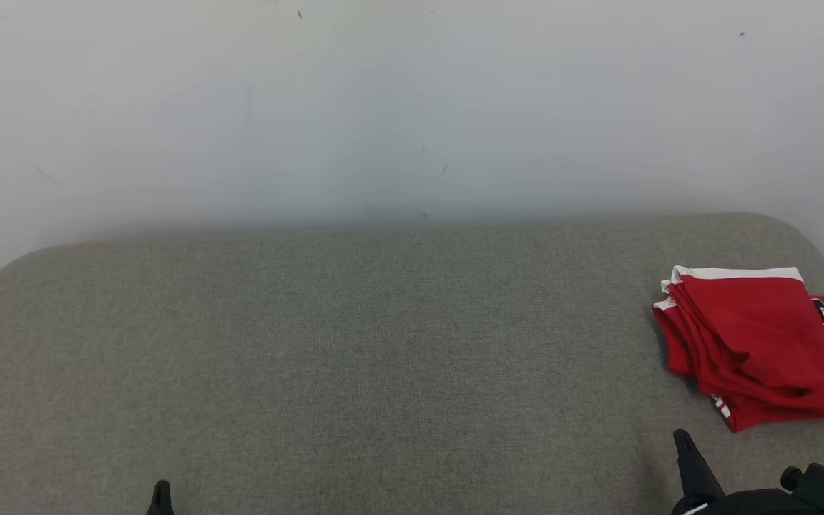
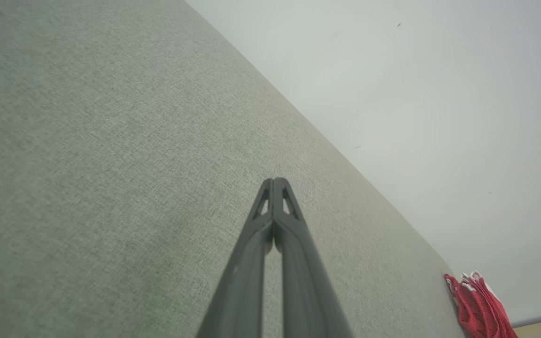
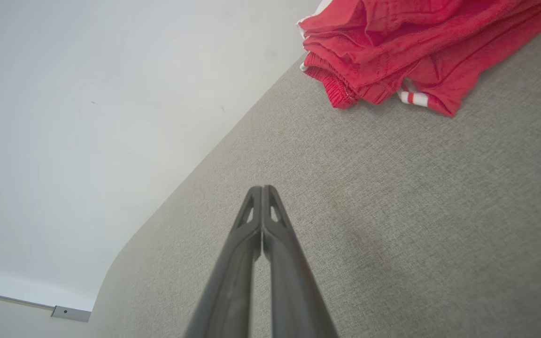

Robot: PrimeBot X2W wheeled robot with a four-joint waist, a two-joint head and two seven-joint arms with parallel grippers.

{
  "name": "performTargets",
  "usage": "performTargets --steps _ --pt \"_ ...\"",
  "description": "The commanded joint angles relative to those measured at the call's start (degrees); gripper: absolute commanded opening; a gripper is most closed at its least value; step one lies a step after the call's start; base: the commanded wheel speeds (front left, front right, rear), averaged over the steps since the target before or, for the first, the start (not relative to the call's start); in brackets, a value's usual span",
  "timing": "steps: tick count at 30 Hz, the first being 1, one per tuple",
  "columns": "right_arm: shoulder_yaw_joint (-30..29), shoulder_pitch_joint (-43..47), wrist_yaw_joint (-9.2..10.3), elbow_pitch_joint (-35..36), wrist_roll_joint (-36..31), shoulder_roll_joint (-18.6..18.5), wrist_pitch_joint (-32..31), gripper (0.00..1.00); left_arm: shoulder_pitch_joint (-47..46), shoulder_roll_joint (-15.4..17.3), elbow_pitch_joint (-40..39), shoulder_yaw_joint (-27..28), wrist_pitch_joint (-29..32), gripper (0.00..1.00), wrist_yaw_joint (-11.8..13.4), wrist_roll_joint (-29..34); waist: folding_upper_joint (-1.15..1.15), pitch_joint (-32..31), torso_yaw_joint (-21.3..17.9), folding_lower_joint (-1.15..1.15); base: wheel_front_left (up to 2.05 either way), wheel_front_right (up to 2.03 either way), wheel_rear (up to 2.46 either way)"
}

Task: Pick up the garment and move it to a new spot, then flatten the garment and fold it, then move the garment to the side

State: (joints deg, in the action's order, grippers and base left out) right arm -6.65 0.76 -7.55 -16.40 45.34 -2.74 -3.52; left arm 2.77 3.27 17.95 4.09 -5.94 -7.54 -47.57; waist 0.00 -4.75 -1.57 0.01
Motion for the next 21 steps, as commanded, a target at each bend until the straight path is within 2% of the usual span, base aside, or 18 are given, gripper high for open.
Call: performTargets --steps 1,21 --pt "-0.2 -1.9 0.04 0.5 2.0 -0.1 -0.1 0.0 -2.0 0.1 -0.6 0.3 0.5 0.0 0.0 -2.1 0.0 0.1 0.0 0.0 0.0 0.0 0.0" --pt "-0.6 -4.6 0.06 0.0 15.6 -0.1 -1.3 0.0 -5.6 -0.1 -0.3 0.7 4.0 0.0 0.0 -15.2 0.0 1.3 0.4 -0.01 0.0 0.0 0.0"
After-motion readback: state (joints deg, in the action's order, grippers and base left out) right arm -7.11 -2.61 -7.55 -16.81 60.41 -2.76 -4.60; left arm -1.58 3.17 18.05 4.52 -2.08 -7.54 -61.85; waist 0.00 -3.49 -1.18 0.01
